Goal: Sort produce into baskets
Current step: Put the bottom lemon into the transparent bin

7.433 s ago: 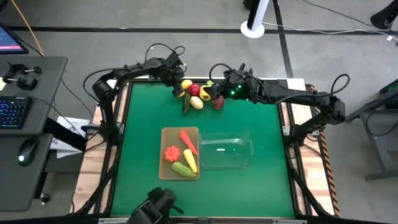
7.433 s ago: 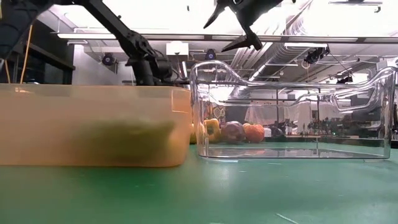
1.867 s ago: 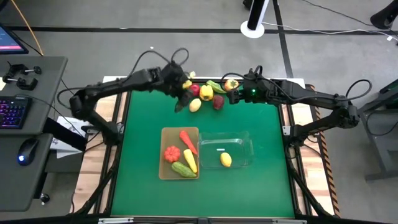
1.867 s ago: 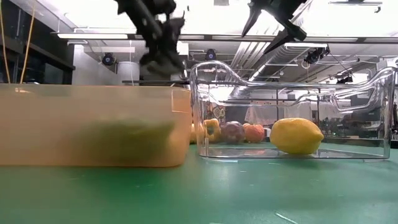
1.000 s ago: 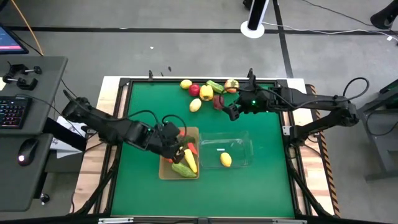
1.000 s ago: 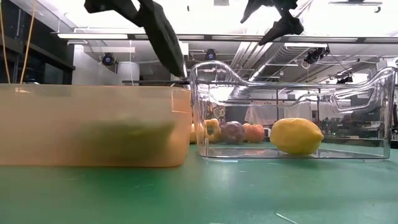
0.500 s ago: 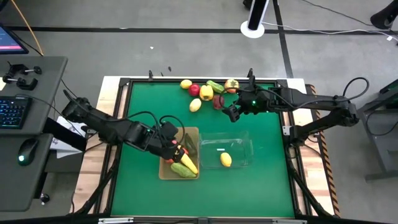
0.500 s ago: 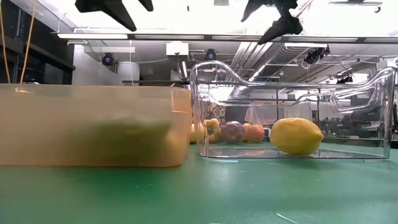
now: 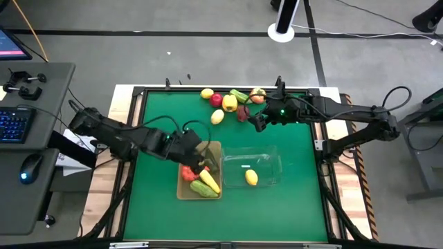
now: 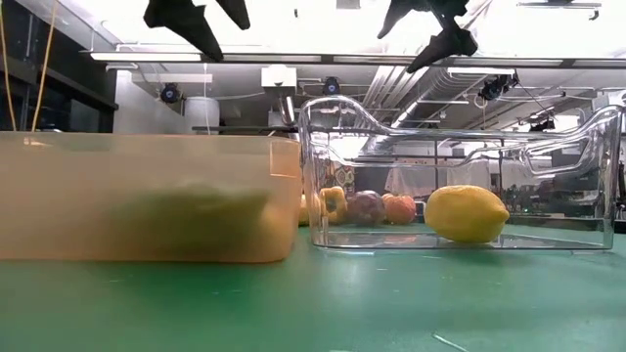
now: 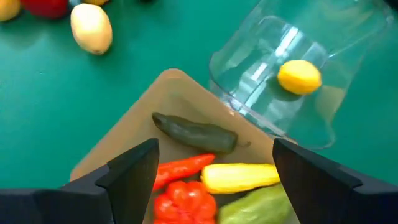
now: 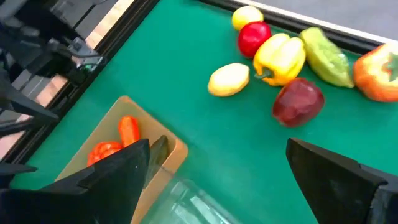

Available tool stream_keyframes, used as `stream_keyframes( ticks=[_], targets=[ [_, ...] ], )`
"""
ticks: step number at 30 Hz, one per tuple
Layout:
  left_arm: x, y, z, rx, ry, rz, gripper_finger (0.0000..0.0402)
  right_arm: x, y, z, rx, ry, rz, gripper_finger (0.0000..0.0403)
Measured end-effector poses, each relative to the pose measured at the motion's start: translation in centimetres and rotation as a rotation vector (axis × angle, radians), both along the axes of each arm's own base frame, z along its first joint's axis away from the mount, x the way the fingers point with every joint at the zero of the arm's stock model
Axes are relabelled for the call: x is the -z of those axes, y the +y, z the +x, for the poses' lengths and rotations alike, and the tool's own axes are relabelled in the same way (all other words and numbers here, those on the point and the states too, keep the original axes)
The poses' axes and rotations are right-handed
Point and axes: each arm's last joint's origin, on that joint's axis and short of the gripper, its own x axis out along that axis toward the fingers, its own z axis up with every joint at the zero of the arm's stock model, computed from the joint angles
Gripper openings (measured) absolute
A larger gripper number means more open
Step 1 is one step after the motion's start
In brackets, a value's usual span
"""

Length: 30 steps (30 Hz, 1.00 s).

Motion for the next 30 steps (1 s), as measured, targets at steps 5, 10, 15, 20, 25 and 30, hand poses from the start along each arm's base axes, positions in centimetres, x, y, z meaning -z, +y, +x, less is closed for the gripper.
stream_keyframes(
  ticks=[5,10,15,20,25,30],
  targets=[
    [0.2,4.6,0.5,-0.046,0.076,0.02,0.0301,0.0,-0.8,-0.1,0.058,-0.006,0.005,0.0369],
    [0.3,10.1,0.5,-0.082,0.144,0.052,0.0301,0.0,-1.7,-0.3,0.114,-0.017,0.021,0.0369],
    [0.5,14.4,-0.1,-0.104,0.173,0.076,0.0301,0.0,-2.4,-0.5,0.162,-0.025,0.036,0.0369],
    [2.8,17.2,-0.2,-0.094,0.07,0.024,0.0301,0.0,-3.2,-0.7,0.201,-0.031,0.045,0.0369],
    [7.3,19.4,-0.5,-0.11,-0.087,-0.109,0.0301,0.2,-3.8,-1.0,0.248,-0.024,0.068,0.0369],
    [8.8,21.6,-0.1,-0.122,-0.095,-0.1,0.0301,0.2,-4.0,-1.1,0.279,-0.03,0.086,0.0369]
  ],
)
